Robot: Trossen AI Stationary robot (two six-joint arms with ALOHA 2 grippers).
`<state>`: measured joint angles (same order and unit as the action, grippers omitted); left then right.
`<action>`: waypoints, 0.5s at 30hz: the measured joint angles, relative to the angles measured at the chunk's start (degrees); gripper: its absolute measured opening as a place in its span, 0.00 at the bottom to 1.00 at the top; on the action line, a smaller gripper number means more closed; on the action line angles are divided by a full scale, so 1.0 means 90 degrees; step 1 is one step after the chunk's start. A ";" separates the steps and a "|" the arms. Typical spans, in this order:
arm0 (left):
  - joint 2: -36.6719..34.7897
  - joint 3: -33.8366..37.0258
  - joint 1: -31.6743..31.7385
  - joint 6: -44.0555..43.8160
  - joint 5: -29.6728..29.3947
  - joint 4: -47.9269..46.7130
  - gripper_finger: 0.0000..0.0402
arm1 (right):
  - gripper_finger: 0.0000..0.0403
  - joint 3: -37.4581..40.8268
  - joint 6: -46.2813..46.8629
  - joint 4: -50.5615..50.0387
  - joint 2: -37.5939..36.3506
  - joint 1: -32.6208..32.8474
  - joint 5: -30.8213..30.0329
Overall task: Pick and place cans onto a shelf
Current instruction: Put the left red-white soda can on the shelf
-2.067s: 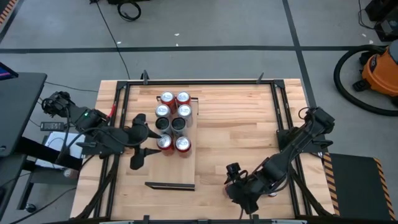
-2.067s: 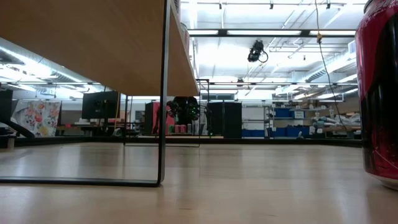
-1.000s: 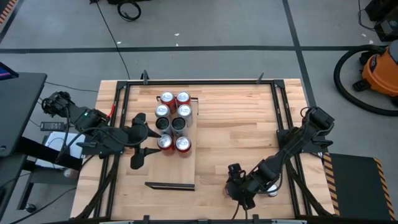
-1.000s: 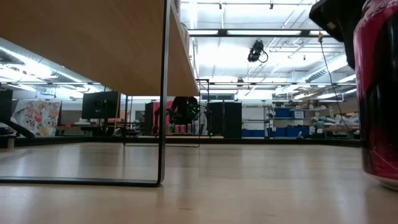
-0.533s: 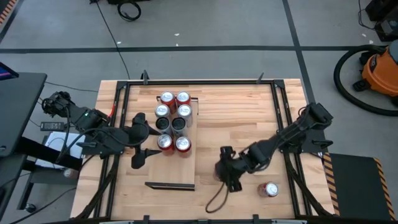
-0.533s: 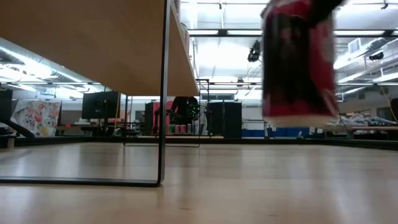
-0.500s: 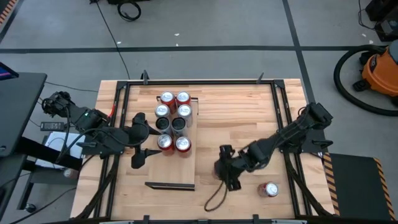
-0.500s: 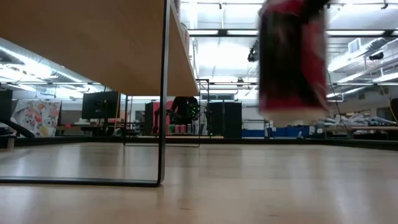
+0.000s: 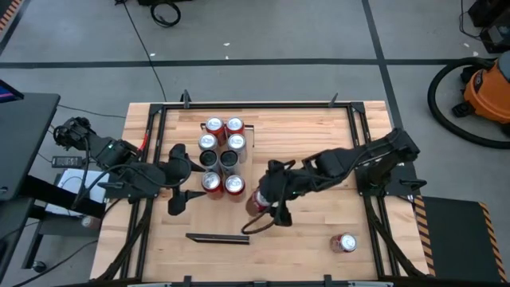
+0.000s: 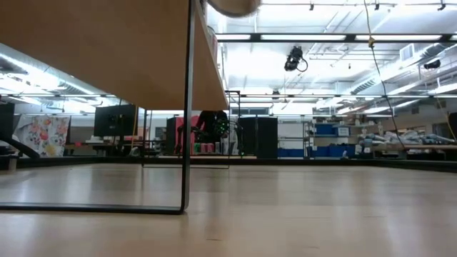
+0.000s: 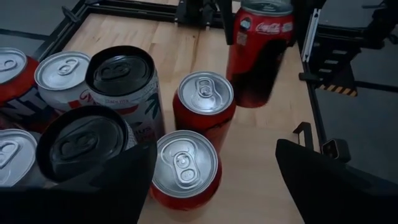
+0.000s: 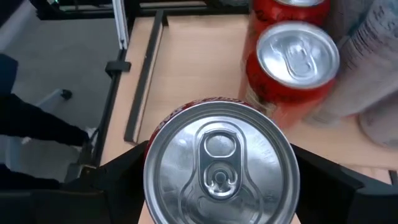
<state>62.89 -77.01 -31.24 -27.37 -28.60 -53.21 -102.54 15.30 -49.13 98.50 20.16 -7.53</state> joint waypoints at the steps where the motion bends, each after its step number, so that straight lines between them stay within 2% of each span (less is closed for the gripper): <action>1: 0.0000 0.0000 0.0000 0.0052 0.0003 -0.0007 0.85 | 0.80 -0.0161 0.0004 -0.0048 0.0090 -0.0006 -0.0005; 9: -0.0045 0.0000 0.0104 0.0111 0.0035 -0.0089 0.85 | 0.80 -0.1921 0.0102 -0.1055 0.1284 0.0054 -0.0037; 15: -0.0168 -0.0002 0.0095 0.0114 0.0047 -0.0180 0.85 | 0.80 -0.2649 0.0184 -0.1043 0.1845 0.0075 -0.0046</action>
<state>61.38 -77.03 -30.39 -26.35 -28.18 -54.83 -126.38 16.95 -58.52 115.11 20.84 -7.94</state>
